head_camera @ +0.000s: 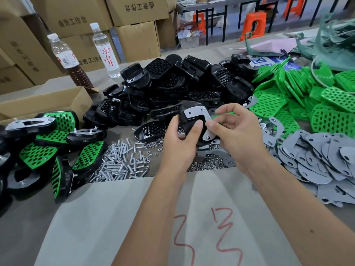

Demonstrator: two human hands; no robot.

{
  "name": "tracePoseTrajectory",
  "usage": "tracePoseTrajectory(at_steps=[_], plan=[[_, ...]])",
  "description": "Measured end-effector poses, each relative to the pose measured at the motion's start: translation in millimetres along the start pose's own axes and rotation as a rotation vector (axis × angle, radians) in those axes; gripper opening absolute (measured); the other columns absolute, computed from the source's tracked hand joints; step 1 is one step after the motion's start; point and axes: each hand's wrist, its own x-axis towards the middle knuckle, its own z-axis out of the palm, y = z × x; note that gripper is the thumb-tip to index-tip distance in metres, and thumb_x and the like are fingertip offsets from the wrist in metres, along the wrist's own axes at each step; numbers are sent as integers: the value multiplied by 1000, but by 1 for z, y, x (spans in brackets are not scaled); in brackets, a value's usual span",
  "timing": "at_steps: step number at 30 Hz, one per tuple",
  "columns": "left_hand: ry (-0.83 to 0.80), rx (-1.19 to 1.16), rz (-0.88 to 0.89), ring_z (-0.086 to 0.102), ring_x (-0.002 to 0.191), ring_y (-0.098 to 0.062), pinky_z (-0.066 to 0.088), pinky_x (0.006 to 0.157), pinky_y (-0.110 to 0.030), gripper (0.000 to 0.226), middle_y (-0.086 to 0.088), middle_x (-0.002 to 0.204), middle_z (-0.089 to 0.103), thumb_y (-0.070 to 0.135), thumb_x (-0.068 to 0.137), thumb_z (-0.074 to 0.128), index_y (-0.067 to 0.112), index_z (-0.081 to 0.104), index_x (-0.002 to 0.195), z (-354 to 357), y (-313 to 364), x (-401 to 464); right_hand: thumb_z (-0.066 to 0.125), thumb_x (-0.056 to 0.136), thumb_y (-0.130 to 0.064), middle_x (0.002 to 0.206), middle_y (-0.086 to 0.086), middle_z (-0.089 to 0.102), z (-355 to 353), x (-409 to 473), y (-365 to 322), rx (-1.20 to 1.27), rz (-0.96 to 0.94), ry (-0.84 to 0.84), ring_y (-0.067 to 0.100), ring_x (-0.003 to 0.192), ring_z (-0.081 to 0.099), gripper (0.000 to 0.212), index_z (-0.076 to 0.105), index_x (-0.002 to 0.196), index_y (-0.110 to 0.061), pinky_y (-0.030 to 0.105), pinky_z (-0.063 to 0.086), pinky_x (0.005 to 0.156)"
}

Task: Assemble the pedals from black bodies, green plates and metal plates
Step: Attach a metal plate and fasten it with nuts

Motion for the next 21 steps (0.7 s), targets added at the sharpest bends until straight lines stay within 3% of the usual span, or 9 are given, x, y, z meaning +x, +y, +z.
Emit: tracePoseTrajectory(at_steps=[3,8,10,13,17,21], plan=[[29,0,3,73,98,-39,60,82,-60,18,2,103,78,32,100,67,45,65,112,1,0,0,80,87,-8,73,-5,68,5,-2,-1,12,-5,-3,20,66,62,24,63,95,-22,11,38,48],[23,-43,-12,71,108,-38,58,88,-63,20,2,110,77,27,102,62,43,65,115,2,2,3,76,89,0,76,5,63,14,-5,-2,38,-26,-1,17,57,56,28,62,84,-23,10,36,45],[16,-46,-14,72,106,-36,58,88,-59,20,2,111,76,27,103,61,43,64,115,1,3,2,76,88,1,76,10,63,15,-6,-2,42,-38,3,18,57,56,29,61,81,-23,10,37,46],[29,-79,-52,72,91,-29,54,73,-49,14,3,105,76,33,104,61,45,65,110,2,6,0,79,85,-4,80,15,67,16,-6,-2,62,-38,30,22,59,62,28,60,84,-25,12,39,47],[108,-93,-35,73,99,-30,56,80,-48,8,0,107,77,40,105,60,44,67,105,3,6,1,84,82,-9,106,12,65,18,-7,-1,-8,-23,76,21,60,63,31,63,94,-26,24,43,53],[75,-92,-10,66,107,-50,54,93,-69,12,-15,110,74,50,104,58,44,67,109,3,8,0,84,84,-16,102,4,63,13,-5,0,18,43,65,22,73,55,28,67,102,-29,28,42,58]])
